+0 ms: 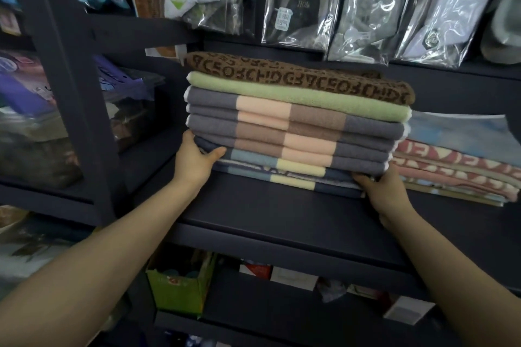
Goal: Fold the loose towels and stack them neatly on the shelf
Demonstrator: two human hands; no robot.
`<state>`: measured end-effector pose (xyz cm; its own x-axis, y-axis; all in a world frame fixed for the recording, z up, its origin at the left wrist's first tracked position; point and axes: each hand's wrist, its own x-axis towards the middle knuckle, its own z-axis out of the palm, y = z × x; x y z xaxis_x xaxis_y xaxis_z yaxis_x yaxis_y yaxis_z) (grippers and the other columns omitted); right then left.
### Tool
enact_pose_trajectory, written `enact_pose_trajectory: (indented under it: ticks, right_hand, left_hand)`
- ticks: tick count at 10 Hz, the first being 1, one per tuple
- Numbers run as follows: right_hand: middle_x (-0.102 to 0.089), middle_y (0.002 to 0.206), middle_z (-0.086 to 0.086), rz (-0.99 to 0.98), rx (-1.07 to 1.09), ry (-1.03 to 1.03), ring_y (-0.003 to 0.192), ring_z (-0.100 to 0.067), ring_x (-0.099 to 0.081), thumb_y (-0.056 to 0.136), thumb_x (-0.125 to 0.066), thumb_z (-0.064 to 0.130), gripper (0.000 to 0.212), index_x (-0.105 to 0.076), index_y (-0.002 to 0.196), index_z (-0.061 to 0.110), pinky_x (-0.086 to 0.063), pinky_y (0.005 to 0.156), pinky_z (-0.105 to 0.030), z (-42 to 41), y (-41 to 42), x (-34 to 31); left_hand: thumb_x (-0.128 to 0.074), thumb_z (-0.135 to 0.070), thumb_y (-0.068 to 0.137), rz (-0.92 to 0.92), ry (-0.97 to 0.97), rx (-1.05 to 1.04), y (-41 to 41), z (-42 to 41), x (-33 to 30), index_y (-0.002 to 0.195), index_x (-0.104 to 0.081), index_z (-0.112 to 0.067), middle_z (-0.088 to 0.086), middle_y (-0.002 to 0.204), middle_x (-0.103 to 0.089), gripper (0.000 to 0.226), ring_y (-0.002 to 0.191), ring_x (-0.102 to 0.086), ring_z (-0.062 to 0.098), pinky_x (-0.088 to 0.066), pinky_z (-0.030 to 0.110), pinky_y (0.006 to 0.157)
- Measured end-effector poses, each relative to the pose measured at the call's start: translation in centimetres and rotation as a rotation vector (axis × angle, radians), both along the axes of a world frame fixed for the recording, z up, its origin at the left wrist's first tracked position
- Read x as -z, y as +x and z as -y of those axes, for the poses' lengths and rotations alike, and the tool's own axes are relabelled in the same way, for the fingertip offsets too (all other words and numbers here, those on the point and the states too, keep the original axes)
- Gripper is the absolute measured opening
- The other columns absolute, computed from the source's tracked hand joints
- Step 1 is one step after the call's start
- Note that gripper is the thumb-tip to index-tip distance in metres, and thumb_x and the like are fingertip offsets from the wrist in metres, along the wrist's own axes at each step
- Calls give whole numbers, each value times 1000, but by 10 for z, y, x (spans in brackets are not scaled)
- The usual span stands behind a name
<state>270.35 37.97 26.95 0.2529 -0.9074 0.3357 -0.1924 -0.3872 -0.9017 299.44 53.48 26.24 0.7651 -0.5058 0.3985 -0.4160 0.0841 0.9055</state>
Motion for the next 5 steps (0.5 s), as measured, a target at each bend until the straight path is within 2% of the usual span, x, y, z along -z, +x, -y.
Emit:
enact_pose_trajectory:
  ticks: [1,2,3,4,5]
  right_hand:
    - [-62,104,-1,30,-11,28,90,-14,-58,84,-68,21,40,-53,120,10,-46,75,-27,4,3,-4]
    - [-62,112,-5,32,-9,46,100,-19,-57,83,-69,21,46,-50,123,10,-47,85,-33,3,2,-2]
    - [-62,113,-9,-52,11,69,103,-24,-58,80,-71,24,48,-51,121,8,-50,87,-39,-2,-3,-7]
    - [-60,112,-13,-109,72,-7,102,-28,-58,75,-75,25,53,-47,115,3,-51,84,-42,-13,-10,-17]
    - [-52,119,-18,-250,222,-228,107,-34,-51,75,-75,30,62,-40,118,3,-46,83,-40,-39,-22,-32]
  left_hand:
    - [-71,-16,80,8,25,-29,-2,5,-2,126,-41,-11,-5,113,-51,55,101,-49,9,-38,19,80]
    - [-71,-17,80,-4,33,1,0,3,-3,126,-40,-10,-3,115,-49,56,105,-48,11,-38,22,83]
    - [-72,-19,79,-23,65,50,-2,-5,-6,130,-37,-9,3,128,-48,62,113,-48,16,-40,26,91]
    - [-71,-20,79,69,130,-26,-13,-17,-9,139,-29,-8,16,139,-36,74,125,-40,29,-34,41,106]
    - [-67,-22,83,374,195,-137,-37,-38,-14,143,-21,-3,20,147,-22,78,136,-20,35,-22,40,111]
